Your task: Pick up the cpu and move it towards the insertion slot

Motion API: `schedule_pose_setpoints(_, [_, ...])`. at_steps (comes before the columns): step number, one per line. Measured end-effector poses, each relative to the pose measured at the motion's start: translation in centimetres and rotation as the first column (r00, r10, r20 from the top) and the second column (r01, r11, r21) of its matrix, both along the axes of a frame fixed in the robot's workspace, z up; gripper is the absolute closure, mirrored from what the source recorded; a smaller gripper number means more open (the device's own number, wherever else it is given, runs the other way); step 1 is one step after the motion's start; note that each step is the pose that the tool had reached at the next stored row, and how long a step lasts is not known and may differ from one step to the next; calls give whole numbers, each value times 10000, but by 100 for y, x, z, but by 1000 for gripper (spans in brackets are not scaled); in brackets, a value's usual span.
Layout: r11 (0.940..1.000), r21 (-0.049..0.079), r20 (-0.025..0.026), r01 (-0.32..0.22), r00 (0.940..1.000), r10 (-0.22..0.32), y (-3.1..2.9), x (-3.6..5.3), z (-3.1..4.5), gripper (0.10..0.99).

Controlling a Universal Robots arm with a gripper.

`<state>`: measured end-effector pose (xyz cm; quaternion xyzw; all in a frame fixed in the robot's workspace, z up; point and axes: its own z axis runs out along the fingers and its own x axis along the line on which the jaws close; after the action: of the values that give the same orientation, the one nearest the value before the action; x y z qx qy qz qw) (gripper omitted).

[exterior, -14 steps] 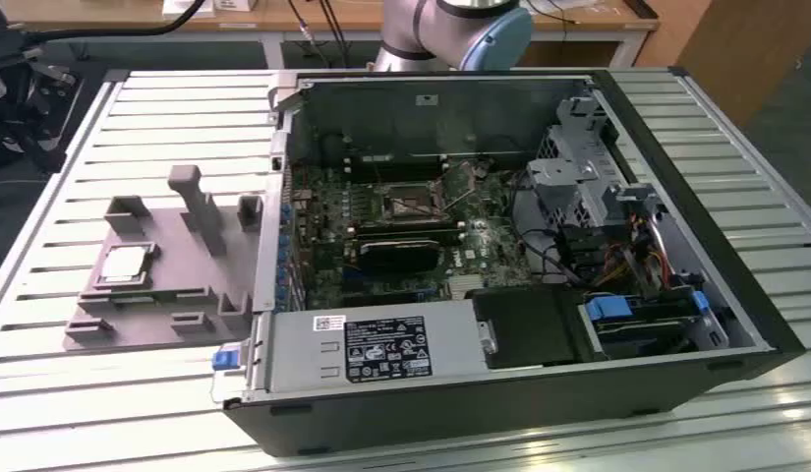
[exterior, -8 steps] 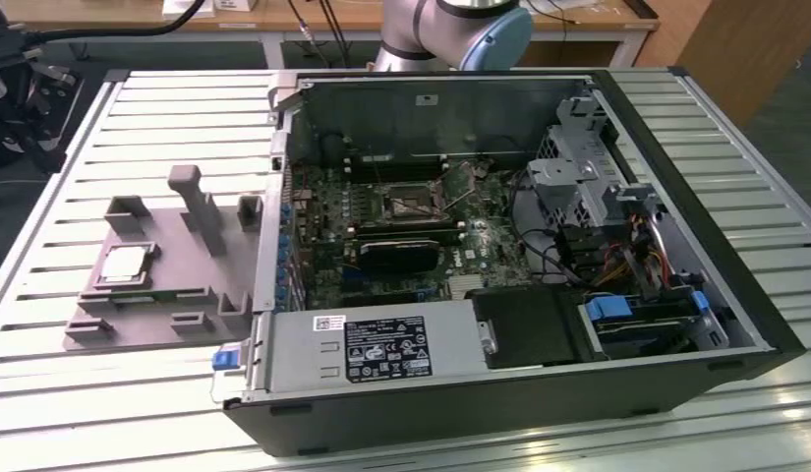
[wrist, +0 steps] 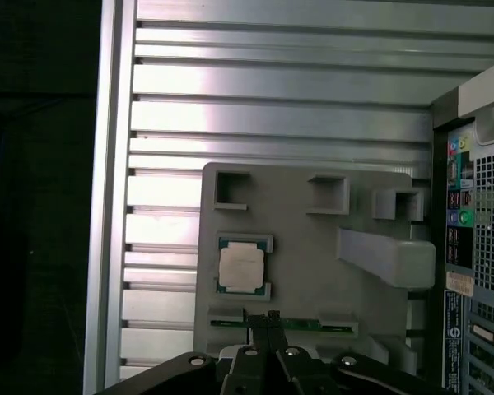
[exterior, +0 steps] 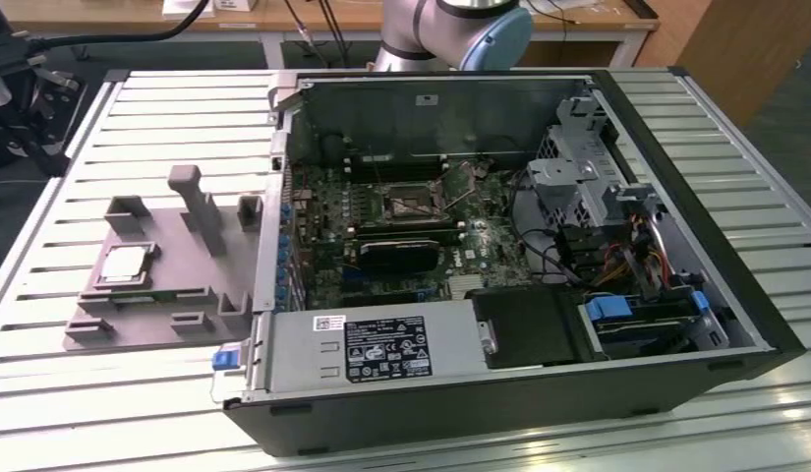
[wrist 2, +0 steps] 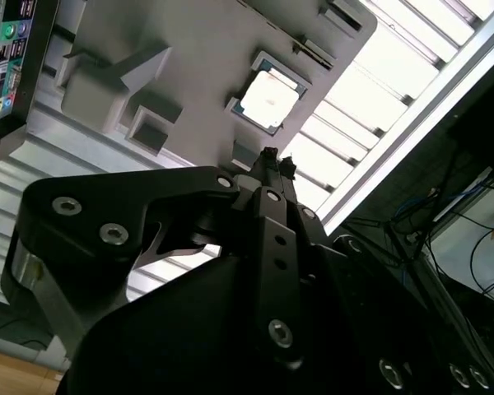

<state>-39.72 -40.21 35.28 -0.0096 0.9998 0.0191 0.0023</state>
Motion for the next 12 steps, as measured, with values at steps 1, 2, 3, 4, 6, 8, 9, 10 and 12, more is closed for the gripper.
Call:
schedule_pose_setpoints(1, [10000, 0, 12, 0, 10000, 0, 0, -1, -8, 984])
schedule_pose_setpoints(2, [10000, 0, 21, 0, 10000, 0, 0, -2, -18, 984])
schedule_pose_setpoints(3, [10000, 0, 31, 0, 10000, 0, 0, -3, -30, 984])
schedule_pose_setpoints(4, [10000, 0, 37, 0, 10000, 0, 0, -4, -46, 984])
schedule_pose_setpoints(6, [10000, 0, 42, 0, 10000, 0, -1, -6, -82, 984])
schedule_pose_setpoints(8, [10000, -1, 44, 0, 10000, 0, -2, -8, -118, 984])
schedule_pose_setpoints(9, [10000, 0, 44, 0, 10000, 0, -2, -10, -138, 984])
schedule_pose_setpoints(10, [10000, 0, 45, 0, 10000, 0, -2, -12, -156, 984])
schedule_pose_setpoints(12, [10000, 0, 45, 0, 10000, 0, -2, -17, -192, 984])
